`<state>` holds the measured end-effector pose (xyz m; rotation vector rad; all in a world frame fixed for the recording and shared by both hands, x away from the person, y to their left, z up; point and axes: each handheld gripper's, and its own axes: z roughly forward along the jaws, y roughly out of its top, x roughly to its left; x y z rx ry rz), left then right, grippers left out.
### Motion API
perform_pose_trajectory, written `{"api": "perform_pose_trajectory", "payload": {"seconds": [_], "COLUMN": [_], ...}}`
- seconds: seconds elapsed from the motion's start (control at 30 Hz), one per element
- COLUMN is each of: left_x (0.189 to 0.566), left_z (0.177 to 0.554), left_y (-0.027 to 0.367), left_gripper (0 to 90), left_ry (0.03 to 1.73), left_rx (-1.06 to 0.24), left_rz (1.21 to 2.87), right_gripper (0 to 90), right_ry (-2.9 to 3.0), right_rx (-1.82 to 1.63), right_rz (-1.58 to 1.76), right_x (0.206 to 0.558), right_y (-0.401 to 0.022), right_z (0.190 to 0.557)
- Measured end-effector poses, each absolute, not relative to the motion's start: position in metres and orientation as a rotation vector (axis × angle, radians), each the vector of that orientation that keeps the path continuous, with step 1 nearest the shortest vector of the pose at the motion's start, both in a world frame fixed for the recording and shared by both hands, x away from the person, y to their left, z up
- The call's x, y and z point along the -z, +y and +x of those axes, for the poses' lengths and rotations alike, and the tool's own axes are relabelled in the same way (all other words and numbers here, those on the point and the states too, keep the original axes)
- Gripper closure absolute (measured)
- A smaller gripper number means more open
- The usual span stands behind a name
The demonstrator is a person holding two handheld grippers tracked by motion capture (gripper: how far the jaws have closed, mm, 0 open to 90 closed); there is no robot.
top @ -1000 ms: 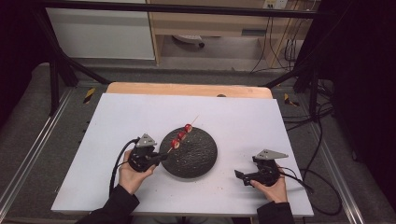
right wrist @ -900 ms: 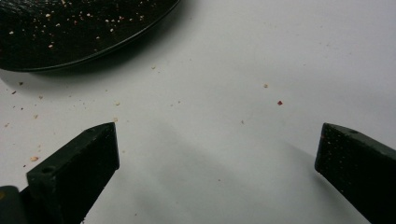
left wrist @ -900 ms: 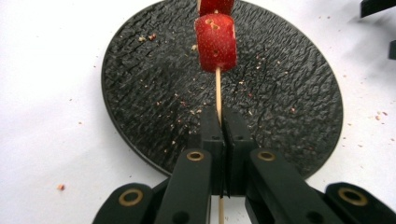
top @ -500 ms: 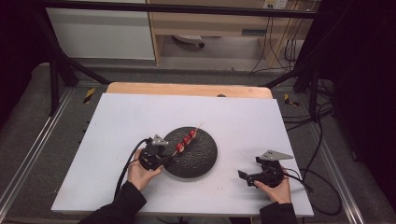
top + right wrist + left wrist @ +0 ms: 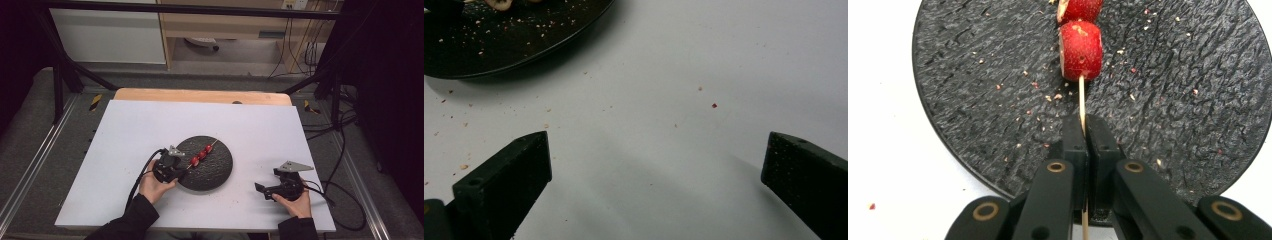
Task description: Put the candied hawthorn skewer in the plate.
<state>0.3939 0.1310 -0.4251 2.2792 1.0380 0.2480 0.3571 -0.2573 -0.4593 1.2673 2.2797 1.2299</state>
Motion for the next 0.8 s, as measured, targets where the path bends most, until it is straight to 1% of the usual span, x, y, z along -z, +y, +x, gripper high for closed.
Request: {"api": "perform_pose_trajectory", "payload": {"seconds": [0.07, 0.2, 0.3, 0.4, 0.57, 0.7, 0.8], "left_x": [0.425, 0.422, 0.418, 0.415, 0.408, 0.405, 0.402], "left_z": [0.393, 0.391, 0.389, 0.386, 0.382, 0.380, 0.377], "left_y": [0.131, 0.134, 0.138, 0.142, 0.152, 0.162, 0.170], "left_gripper": [86.8, 80.6, 72.5, 60.4, 48.0, 35.6, 29.7], "left_ry": [1.031, 1.011, 0.983, 0.940, 0.897, 0.849, 0.833], "left_rx": [-0.259, -0.284, -0.293, -0.294, -0.299, -0.282, -0.279], "left_rz": [2.280, 2.251, 2.238, 2.229, 2.205, 2.209, 2.212], "right_gripper": [0.6, 0.6, 0.6, 0.5, 0.5, 0.5, 0.5], "right_ry": [2.280, 2.282, 2.282, 2.282, 2.281, 2.281, 2.286], "right_rx": [-1.228, -1.227, -1.228, -1.230, -1.232, -1.234, -1.236], "right_rz": [1.267, 1.274, 1.270, 1.269, 1.271, 1.256, 1.256], "right_x": [0.460, 0.459, 0.459, 0.459, 0.458, 0.458, 0.457], "right_y": [-0.257, -0.257, -0.257, -0.257, -0.258, -0.258, -0.257], "right_z": [0.357, 0.357, 0.357, 0.357, 0.357, 0.357, 0.357]}}
